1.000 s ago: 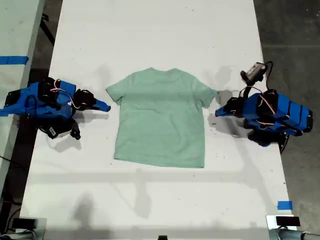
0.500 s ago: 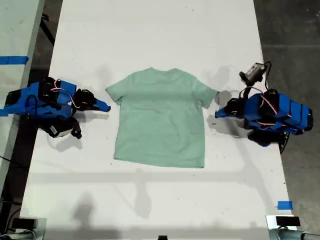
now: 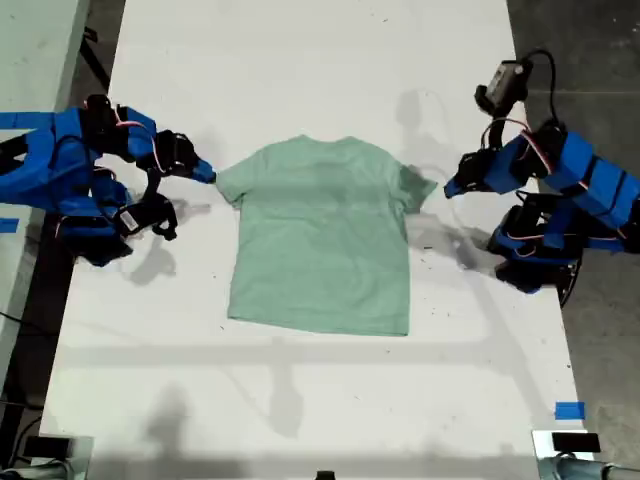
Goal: Fold tshirt
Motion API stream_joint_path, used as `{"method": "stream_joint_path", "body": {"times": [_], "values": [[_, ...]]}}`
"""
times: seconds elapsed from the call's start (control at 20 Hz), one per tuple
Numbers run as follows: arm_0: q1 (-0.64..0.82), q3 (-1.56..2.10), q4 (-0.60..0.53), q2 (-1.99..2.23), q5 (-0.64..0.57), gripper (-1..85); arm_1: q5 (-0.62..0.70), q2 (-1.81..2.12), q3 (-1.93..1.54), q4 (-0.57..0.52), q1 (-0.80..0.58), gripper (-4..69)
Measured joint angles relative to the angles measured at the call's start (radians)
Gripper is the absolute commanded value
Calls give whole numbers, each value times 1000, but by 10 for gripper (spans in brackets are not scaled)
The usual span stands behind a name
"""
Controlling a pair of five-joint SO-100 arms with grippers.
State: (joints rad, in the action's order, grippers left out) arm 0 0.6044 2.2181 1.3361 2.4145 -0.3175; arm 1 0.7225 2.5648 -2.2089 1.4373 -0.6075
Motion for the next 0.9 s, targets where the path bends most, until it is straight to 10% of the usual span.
{"method": "stream_joint_path", "body": {"times": [0.35,0.9], "values": [[184,-213,100,-195,-192,22,298,-258,213,23,-187,288],[179,-213,100,-241,-193,85,457,-568,-101,-443,-339,307]]}}
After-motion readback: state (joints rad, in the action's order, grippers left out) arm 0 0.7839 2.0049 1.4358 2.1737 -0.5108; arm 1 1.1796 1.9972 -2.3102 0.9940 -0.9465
